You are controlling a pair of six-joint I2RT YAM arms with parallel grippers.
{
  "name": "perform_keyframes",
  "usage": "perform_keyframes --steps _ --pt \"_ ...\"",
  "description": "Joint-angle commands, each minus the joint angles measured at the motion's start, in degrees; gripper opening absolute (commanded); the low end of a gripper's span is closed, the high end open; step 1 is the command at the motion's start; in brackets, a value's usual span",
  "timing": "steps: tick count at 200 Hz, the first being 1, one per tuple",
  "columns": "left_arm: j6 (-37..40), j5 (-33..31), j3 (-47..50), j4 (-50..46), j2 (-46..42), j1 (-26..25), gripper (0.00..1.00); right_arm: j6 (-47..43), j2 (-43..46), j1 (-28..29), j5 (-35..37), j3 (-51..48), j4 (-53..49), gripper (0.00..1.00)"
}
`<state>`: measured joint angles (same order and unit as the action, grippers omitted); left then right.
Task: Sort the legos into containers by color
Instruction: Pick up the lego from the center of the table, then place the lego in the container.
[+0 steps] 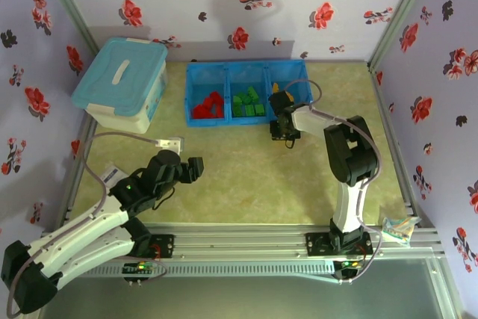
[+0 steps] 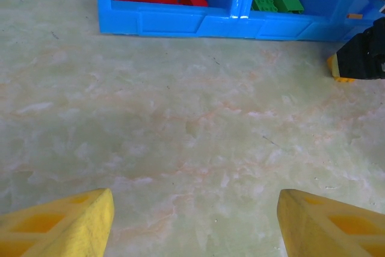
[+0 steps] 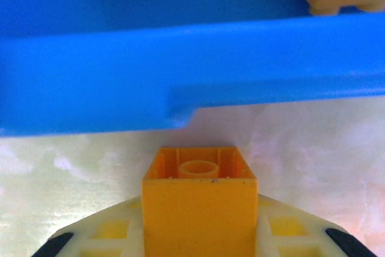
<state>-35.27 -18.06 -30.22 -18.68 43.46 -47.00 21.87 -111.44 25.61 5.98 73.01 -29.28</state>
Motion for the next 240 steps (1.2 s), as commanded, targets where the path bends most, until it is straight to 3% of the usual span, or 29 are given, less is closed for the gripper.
perform_keyframes --steps 1,19,62,141,145,149,154,157,159,171,177,240 --pt "0.3 -1.9 0.6 0.1 -0.6 -0.3 0.72 0.8 3.0 1.0 1.6 -2.0 0.0 0.20" --pt "0.7 -2.2 0.4 0.0 -0.6 -0.2 0.72 0.7 7.2 1.5 2.9 -3.4 -0.6 0.16" --pt "0.8 -2.8 0.4 0.8 -1.0 -0.2 0.71 -1.4 14.1 0.2 4.7 -0.9 -4.1 0.17" --pt "1.2 -3.6 -0.5 -0.5 -2.2 -0.2 0.70 -6.9 1.4 -7.3 4.3 22.6 -15.0 0.21" --pt "1.3 -3.7 -0.6 -0.6 -2.2 -0.1 0.70 -7.0 0.6 -7.5 4.4 23.5 -15.4 0.23" --pt "1.3 -3.8 -0.7 -0.6 -2.2 -0.1 0.70 -7.2 -0.1 -7.7 4.5 24.7 -15.8 0.33" --pt "1.4 -3.9 -0.9 -0.6 -2.2 -0.1 0.70 -7.4 -1.1 -7.9 4.6 26.5 -16.8 0.50" --pt "1.5 -3.9 -1.0 -0.6 -2.1 -0.1 0.70 -7.4 -1.8 -7.9 4.8 27.5 -17.4 0.69" --pt "1.6 -4.0 -1.1 -0.7 -2.1 -0.1 0.70 -7.5 -2.1 -7.9 5.1 28.2 -18.0 0.76" --pt "1.9 -4.2 -1.5 -0.9 -1.9 -0.1 0.70 -7.0 -3.1 -7.6 7.0 31.0 -20.6 0.85" --pt "2.0 -4.2 -1.7 -1.0 -2.0 0.0 0.70 -7.0 -2.4 -7.4 7.4 30.8 -20.5 0.98" --pt "2.5 -5.7 -1.7 -1.8 -2.0 0.6 0.71 -4.8 14.6 -6.3 6.2 10.3 -8.0 0.99"
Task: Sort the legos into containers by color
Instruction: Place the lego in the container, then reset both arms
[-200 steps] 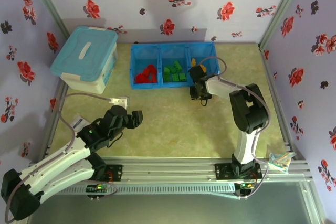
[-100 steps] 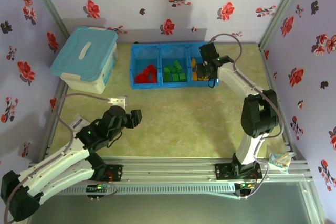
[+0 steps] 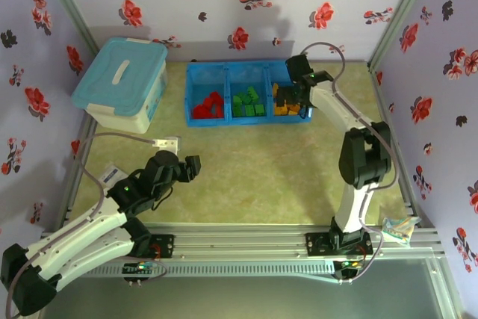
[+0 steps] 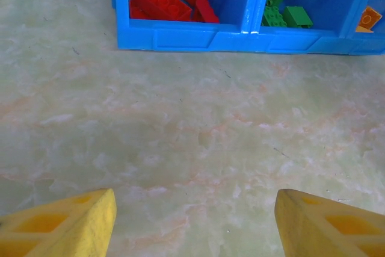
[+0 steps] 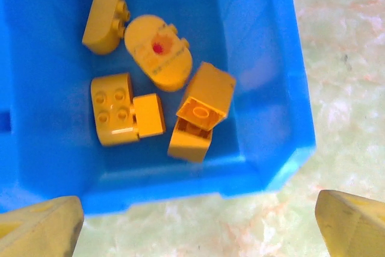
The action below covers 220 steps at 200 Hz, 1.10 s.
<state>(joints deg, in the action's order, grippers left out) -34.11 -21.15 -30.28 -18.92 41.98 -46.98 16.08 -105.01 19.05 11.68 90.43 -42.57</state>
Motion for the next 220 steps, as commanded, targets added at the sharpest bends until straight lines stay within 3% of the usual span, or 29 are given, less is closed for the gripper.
perform_keyframes --steps 1,42,118,177,220 --pt "1.3 -2.8 -1.6 -1.7 -0.4 0.6 0.71 1.0 8.3 0.3 0.5 -7.5 5.6 0.99" --pt "1.6 -6.5 -1.7 -3.2 -1.0 1.3 0.75 1.2 22.0 0.3 1.3 -20.9 14.2 0.99" --pt "6.2 -20.7 -5.5 -7.4 -2.3 3.3 0.99 -4.3 49.4 0.1 11.3 -44.2 30.3 0.99" --pt "11.3 -31.3 -4.9 -5.9 -4.0 3.7 1.00 -3.1 61.7 0.1 21.0 -54.3 28.9 0.99" --pt "11.9 -42.9 -1.9 -5.1 -7.3 3.7 1.00 0.5 73.1 0.1 26.3 -65.7 32.7 0.99"
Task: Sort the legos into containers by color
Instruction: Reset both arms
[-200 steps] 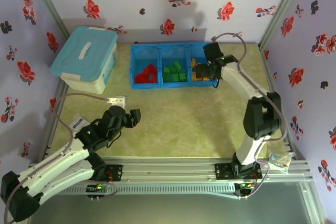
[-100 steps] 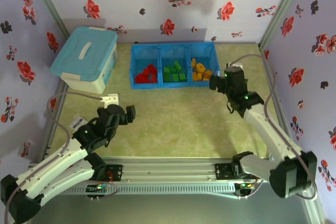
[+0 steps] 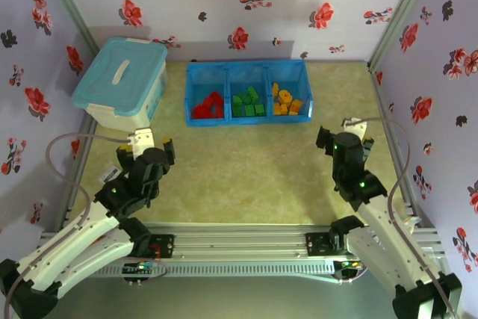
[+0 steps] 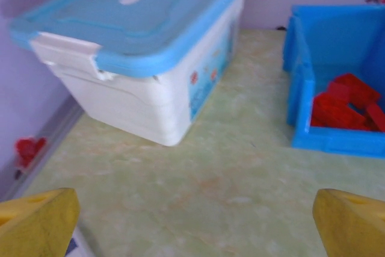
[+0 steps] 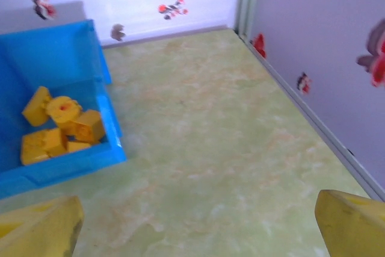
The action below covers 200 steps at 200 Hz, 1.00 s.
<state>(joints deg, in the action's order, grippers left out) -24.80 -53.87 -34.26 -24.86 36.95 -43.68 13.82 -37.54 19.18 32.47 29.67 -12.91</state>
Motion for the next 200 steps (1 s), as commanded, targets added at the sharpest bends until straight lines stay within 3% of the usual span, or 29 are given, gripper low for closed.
perform_keyframes --steps 1,33,80,200 --pt "2.8 -10.3 2.2 1.0 -2.4 0.4 1.00 2.8 5.9 0.0 5.5 -5.0 3.1 0.99" --pt "10.1 -11.9 7.0 6.9 -5.7 0.4 1.00 0.4 17.7 0.0 0.5 -12.2 1.8 0.99" --pt "20.3 -14.4 16.2 19.4 -9.7 0.5 1.00 -3.4 29.9 0.1 6.9 -17.2 -3.3 0.99" --pt "19.9 -14.6 26.2 29.5 -8.1 2.5 1.00 -1.8 31.2 0.1 8.0 -21.8 -1.5 0.99"
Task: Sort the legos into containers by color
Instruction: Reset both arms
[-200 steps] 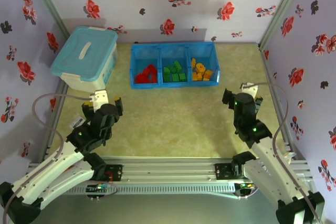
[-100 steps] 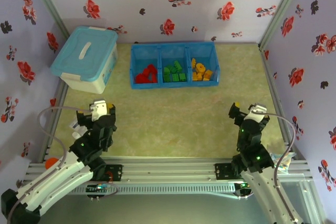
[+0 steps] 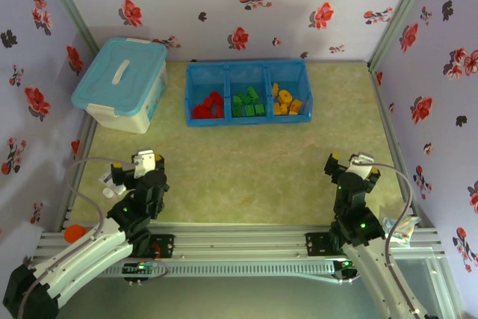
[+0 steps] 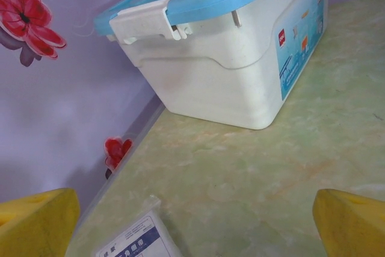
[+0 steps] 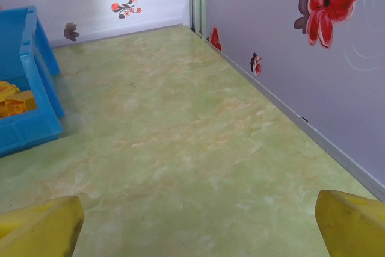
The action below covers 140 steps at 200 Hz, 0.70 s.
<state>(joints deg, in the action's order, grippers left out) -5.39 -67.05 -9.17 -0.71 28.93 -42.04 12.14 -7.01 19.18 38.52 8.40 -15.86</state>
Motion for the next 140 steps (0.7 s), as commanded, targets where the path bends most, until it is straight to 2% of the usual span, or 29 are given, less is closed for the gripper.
perform_keyframes --steps 1,73,118,140 --pt "0.5 -1.4 1.1 5.4 -0.1 0.8 1.00 -0.1 0.7 0.1 2.0 -0.6 1.5 0.99" --pt "-0.2 -1.6 1.4 5.1 -1.2 1.4 1.00 0.7 1.1 0.1 4.9 -1.0 2.1 0.99" --pt "0.3 -0.2 1.6 4.8 -2.1 1.6 1.00 -2.9 -0.1 0.1 5.0 -2.7 8.1 0.99" --pt "2.2 0.5 2.5 8.4 -1.7 2.3 1.00 -3.4 -3.8 0.1 4.9 -2.7 11.4 0.99"
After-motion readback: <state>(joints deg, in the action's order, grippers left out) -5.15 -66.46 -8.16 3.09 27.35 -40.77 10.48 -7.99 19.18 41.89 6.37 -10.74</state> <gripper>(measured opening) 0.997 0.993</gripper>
